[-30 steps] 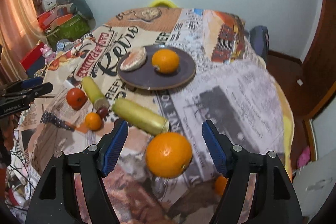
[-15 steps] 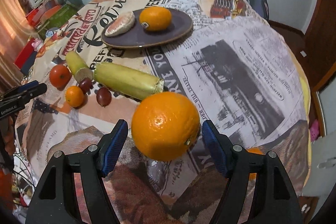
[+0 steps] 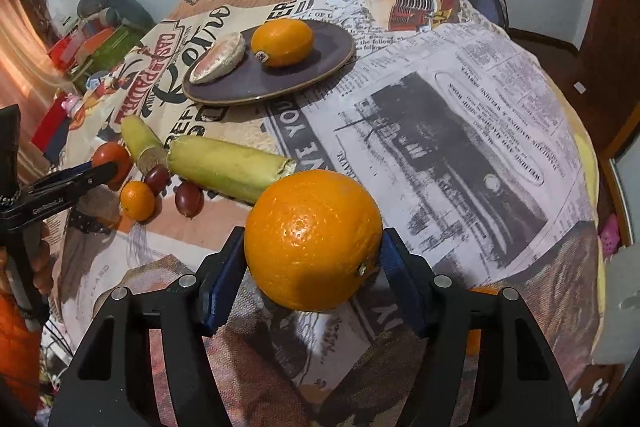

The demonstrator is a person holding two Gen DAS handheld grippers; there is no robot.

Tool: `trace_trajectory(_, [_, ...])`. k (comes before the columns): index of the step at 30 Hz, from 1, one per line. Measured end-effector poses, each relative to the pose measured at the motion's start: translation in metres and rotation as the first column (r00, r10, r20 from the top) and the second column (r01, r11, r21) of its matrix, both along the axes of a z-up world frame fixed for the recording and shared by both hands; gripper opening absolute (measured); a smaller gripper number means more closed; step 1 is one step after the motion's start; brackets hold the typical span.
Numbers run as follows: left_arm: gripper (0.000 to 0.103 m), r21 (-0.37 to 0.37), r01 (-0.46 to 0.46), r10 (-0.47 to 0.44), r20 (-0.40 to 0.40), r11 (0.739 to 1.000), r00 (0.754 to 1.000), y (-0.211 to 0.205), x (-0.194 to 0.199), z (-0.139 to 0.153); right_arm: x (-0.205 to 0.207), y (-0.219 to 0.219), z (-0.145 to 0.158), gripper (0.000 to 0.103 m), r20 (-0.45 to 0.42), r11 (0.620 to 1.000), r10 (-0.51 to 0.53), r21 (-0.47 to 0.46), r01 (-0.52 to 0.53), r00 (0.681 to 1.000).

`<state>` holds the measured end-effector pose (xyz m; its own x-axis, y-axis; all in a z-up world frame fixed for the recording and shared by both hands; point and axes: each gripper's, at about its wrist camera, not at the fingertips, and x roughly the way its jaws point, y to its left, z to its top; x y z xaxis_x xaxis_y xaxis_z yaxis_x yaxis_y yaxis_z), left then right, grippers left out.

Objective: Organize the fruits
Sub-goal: 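Grasp the red tomato with the left tool while the right tool grasps another orange, then place the tomato and orange onto the plate, opening both tools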

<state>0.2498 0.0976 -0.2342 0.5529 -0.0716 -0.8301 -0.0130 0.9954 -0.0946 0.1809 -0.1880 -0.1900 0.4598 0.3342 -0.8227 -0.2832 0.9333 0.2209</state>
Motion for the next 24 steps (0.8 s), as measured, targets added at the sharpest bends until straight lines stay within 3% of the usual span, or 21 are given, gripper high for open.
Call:
trace_trajectory(10, [0.045, 0.011, -0.013, 0.013, 0.011, 1.000, 1.000, 0.002, -0.002, 0.007, 0.006, -0.003, 0.021, 0.063, 0.064, 1.000, -0.007, -0.004, 0.008, 0.998])
trace_trajectory(24, [0.045, 0.010, 0.021, -0.022, 0.133, 1.000, 0.991, -0.017, -0.002, 0.062, 0.025, -0.001, 0.049, 0.063, 0.148, 1.000, 0.002, 0.012, -0.003, 0.989])
